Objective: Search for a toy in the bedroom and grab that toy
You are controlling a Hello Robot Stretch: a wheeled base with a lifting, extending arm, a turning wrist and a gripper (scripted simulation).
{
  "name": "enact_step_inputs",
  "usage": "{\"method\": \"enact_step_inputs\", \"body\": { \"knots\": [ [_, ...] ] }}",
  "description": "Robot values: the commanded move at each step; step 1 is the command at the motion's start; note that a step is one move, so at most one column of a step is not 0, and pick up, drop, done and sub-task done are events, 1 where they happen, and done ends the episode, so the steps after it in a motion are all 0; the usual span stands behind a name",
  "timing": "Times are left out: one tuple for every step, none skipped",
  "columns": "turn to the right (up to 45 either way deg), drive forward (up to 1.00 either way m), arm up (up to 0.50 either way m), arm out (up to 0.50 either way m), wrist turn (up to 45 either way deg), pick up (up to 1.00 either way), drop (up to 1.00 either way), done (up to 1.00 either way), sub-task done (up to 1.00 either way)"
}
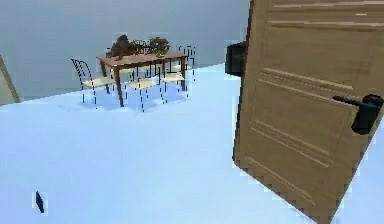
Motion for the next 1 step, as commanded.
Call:
{"method": "enact_step_inputs", "body": {
  "knots": [
    [-24.0, 0.00, 0.00, 0.00, 0.0, 0.00, 0.00, 0.00, 0.00]
  ]
}}
